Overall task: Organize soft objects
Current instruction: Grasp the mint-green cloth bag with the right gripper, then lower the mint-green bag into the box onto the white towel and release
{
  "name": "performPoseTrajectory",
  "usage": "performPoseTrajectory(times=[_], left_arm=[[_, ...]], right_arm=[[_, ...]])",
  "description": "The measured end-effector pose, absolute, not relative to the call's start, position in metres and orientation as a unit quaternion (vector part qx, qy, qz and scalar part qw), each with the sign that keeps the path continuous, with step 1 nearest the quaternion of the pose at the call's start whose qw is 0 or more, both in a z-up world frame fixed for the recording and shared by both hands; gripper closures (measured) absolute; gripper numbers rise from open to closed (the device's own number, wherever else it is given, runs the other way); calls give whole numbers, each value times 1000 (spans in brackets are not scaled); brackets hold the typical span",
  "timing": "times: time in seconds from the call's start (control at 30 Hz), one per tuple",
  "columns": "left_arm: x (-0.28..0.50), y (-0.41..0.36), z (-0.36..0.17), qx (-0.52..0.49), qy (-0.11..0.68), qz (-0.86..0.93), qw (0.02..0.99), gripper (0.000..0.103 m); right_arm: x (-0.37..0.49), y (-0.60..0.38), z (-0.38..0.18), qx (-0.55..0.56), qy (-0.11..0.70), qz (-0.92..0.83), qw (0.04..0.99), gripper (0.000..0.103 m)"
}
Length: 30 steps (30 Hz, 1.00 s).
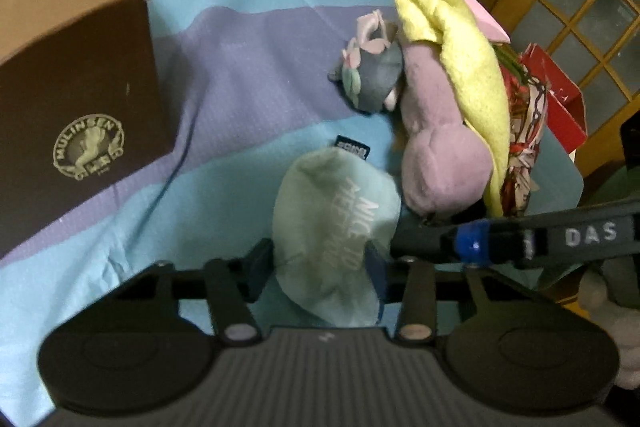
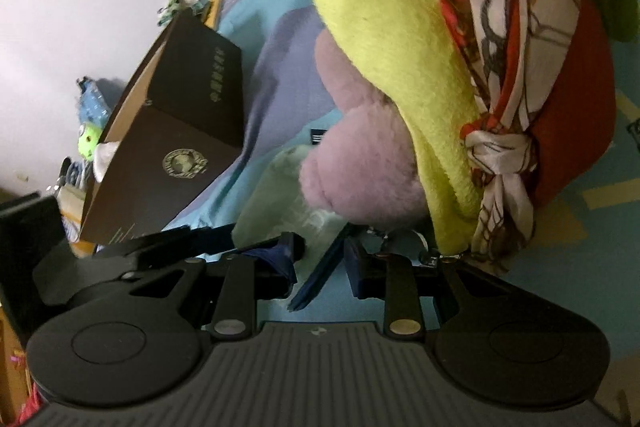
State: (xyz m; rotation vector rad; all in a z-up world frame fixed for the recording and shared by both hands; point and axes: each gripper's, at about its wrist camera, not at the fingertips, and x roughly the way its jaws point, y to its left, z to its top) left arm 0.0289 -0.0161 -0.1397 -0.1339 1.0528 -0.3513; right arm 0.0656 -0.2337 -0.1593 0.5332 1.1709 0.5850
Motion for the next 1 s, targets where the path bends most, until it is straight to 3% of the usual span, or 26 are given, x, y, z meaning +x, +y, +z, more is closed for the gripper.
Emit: performPoseTrajectory(times=[0.07, 0.33, 0.67, 1.0], left_arm=[[27, -14, -141, -64, 493, -167, 851, 87], [26, -4, -142, -88, 491, -188, 846, 101], [13, 24, -102, -124, 460, -198, 857, 103], [-9, 66, -11, -125, 336, -179, 916, 103]], right_arm=[[66, -233, -163, 252, 545, 259, 757, 92], [65, -228, -163, 267, 548, 254, 751, 92], [57, -217, -109, 266, 499, 319, 761, 92], [70, -167, -26, 252, 395, 422, 776, 92]])
